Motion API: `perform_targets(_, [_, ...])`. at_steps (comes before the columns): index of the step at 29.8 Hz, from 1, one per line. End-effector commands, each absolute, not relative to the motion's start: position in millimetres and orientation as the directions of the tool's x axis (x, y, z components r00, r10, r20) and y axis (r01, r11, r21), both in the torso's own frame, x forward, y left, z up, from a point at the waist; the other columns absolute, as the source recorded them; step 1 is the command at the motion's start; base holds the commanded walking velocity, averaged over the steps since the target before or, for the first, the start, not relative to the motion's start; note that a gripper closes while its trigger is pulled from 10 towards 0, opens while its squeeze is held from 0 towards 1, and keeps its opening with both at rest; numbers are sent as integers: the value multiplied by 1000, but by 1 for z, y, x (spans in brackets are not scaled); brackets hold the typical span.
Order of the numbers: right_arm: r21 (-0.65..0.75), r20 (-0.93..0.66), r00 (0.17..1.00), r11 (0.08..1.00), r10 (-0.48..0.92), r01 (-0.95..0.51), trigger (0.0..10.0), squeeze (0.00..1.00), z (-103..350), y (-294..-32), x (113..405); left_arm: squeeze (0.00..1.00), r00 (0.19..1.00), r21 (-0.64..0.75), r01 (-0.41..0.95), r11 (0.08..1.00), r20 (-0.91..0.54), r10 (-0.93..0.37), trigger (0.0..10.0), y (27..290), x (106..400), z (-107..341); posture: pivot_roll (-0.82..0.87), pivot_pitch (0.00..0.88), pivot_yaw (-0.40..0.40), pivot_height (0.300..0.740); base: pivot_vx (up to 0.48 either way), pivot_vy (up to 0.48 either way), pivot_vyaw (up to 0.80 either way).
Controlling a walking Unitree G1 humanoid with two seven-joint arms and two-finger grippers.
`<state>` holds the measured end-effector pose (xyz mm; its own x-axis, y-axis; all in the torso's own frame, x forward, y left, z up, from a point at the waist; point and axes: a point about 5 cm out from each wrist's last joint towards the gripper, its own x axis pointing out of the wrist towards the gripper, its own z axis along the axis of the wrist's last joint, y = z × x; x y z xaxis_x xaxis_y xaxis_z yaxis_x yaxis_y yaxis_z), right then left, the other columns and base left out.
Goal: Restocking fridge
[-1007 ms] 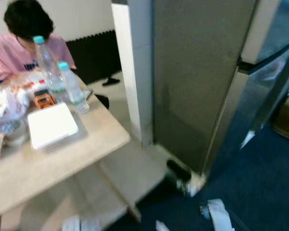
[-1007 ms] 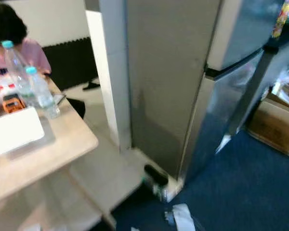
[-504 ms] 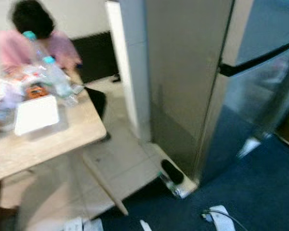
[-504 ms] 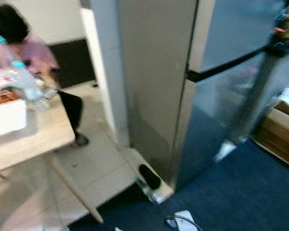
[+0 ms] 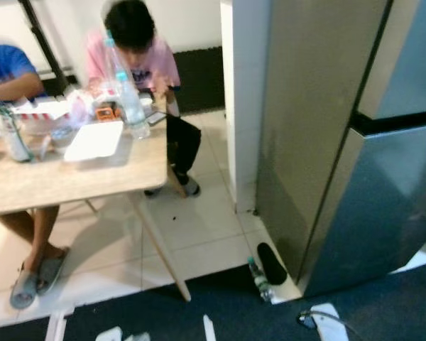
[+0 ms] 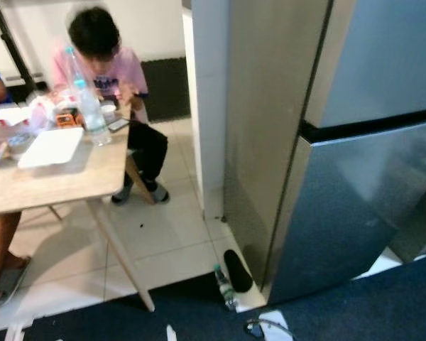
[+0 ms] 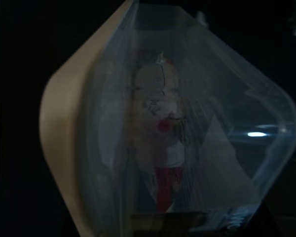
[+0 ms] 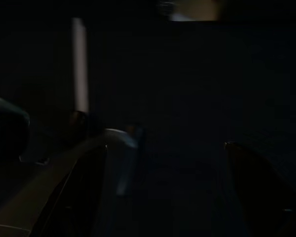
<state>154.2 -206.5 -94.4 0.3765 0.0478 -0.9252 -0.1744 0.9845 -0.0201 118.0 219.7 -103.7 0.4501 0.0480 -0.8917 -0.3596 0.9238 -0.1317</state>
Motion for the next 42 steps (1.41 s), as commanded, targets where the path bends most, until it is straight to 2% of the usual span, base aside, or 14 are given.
perform_targets(1, [-9,-919,390,986,57,-166,10000,0,-94,-203,156,0,473,-130,-345,930,-880,52,10000,221,124,-101,6,0,39,740,0,-469,0])
perform_targets(13, [-4,-910,411,988,60,-153,10000,0,-92,-204,161,0,476,-131,-338,932,-878,49,10000,220,125,-101,2,0,39,740,0,-469,0])
perform_targets(18, [27,-877,474,992,81,-119,10000,0,-85,-202,177,0,476,-144,-345,928,-878,41,10000,218,125,-101,4,0,39,740,0,-433,0])
perform_targets(21, [55,-811,573,990,120,-130,10000,0,-68,-199,209,0,478,-148,-357,922,-877,45,10000,218,126,-101,0,0,42,740,0,0,0])
perform_targets(25, [55,-773,618,986,142,-158,10000,0,-56,-199,228,0,478,-148,-351,925,-877,41,10000,217,126,-101,-1,0,41,740,0,0,0])
perform_targets(29, [48,-763,627,981,156,-186,10000,0,-53,-197,233,0,480,-150,-355,923,-876,42,10000,217,127,-101,0,0,38,740,0,0,0])
perform_targets(34, [40,-745,639,969,192,-244,10000,0,-49,-189,240,0,482,-156,-352,923,-875,36,10000,216,127,-101,0,0,38,740,0,0,794])
perform_targets(42, [52,-708,671,964,219,-260,10000,0,-40,-185,252,0,485,-160,-349,923,-874,31,10000,215,128,-101,2,0,42,740,0,0,794])
